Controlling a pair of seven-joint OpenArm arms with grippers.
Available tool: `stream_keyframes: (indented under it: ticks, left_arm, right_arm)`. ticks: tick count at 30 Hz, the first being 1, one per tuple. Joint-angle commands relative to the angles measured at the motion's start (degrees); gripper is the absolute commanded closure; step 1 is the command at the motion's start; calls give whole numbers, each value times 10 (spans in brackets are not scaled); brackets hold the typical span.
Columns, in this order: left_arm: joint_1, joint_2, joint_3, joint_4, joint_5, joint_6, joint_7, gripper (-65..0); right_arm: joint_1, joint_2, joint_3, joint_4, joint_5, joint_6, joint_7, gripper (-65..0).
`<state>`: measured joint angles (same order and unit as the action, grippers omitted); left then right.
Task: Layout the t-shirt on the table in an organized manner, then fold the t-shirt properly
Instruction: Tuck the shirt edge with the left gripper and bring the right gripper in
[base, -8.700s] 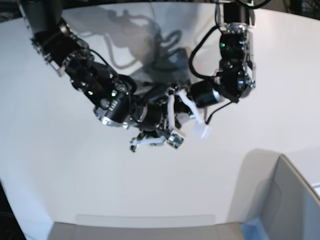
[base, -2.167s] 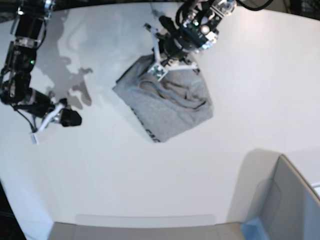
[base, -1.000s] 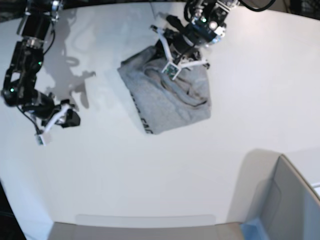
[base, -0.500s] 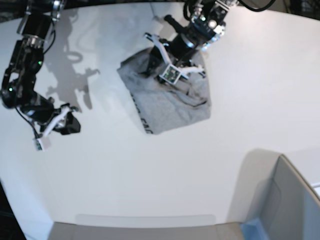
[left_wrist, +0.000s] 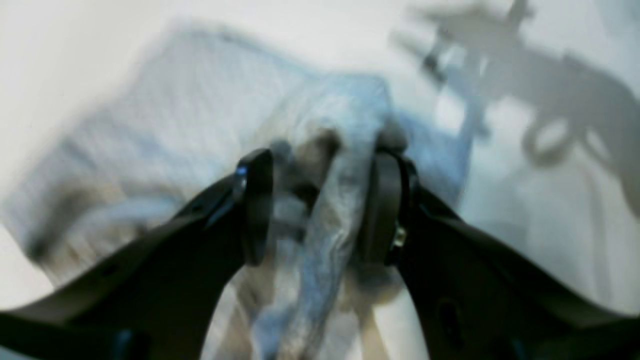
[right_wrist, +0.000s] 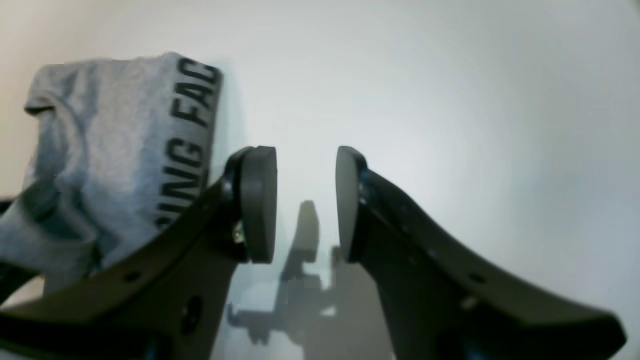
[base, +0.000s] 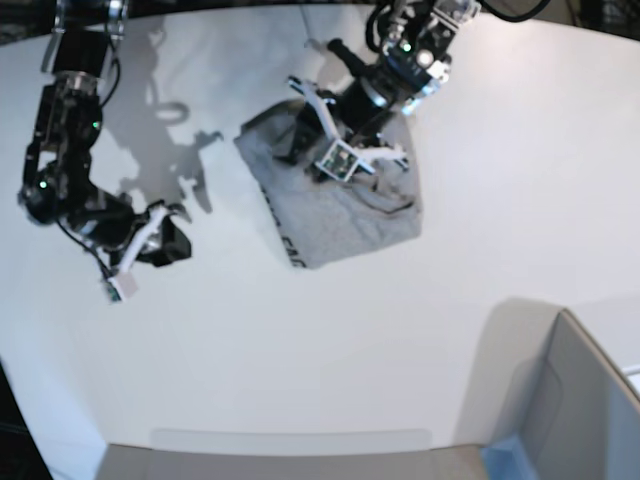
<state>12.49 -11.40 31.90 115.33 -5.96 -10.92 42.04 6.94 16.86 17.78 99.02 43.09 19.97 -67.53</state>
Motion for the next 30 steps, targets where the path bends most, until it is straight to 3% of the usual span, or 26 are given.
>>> stream_keyframes:
  ticks: [1, 20, 26, 30]
  left_arm:
    - [-8, 2, 1, 12, 0, 1, -14, -280]
    - [-31, 1, 2, 13, 0, 1, -8, -303]
    - [-46, 0, 0, 16, 3, 1, 93, -347]
    - [-22, -2, -1, 16, 3, 1, 121, -346]
  right_arm:
    - [15, 8, 2, 12, 4, 5, 13, -193]
    - [15, 10, -5, 20, 2, 5, 13, -193]
    - [16, 10, -6, -5, -15, 5, 13, -193]
    - [16, 10, -6, -9, -37, 5, 13, -193]
